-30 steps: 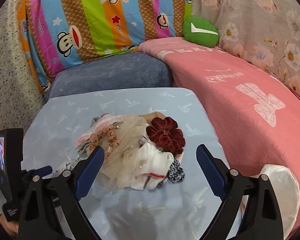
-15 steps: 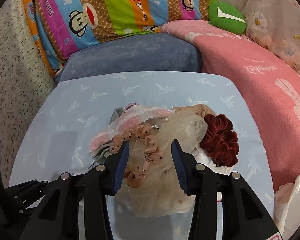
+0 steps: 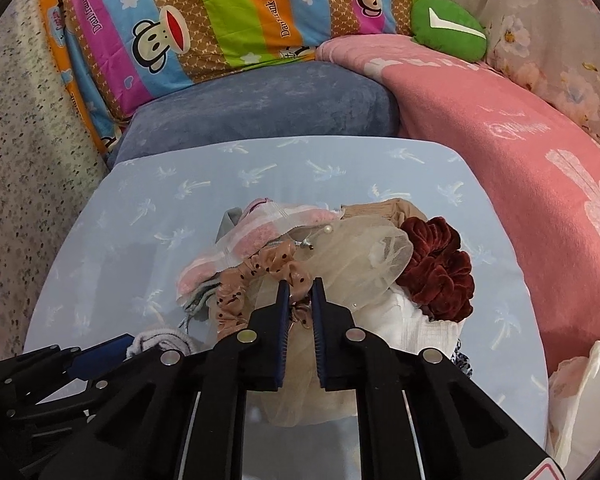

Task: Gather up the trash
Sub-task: 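Carry the grey sock and brown scrunchie over the white trash bin with both grippers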

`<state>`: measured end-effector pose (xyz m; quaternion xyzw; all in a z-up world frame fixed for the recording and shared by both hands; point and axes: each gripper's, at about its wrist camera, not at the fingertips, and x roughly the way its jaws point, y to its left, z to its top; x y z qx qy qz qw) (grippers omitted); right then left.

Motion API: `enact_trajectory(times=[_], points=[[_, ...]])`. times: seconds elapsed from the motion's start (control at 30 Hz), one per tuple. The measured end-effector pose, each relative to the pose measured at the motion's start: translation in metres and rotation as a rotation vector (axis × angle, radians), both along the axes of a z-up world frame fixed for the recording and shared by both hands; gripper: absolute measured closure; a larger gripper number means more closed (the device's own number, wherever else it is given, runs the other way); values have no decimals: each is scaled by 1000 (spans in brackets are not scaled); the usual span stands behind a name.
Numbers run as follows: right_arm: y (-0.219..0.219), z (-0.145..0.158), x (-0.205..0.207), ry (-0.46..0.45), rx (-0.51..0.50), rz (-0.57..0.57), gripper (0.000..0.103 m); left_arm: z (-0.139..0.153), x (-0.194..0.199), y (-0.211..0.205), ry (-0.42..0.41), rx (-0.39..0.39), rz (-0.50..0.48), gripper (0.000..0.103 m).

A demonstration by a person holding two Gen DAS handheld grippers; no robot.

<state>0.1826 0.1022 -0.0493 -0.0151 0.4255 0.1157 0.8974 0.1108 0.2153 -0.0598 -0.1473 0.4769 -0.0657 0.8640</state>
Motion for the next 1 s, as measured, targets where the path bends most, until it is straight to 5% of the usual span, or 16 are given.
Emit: enact_trajectory(times=[0.57,1.0], points=[[-86,104,-61,-187,74,-106,93,70,-16,-79,-168,12,-143,71],[-207,118,-117,-244,60,-266,93,88,-38,-191,-227,24,-316,71]])
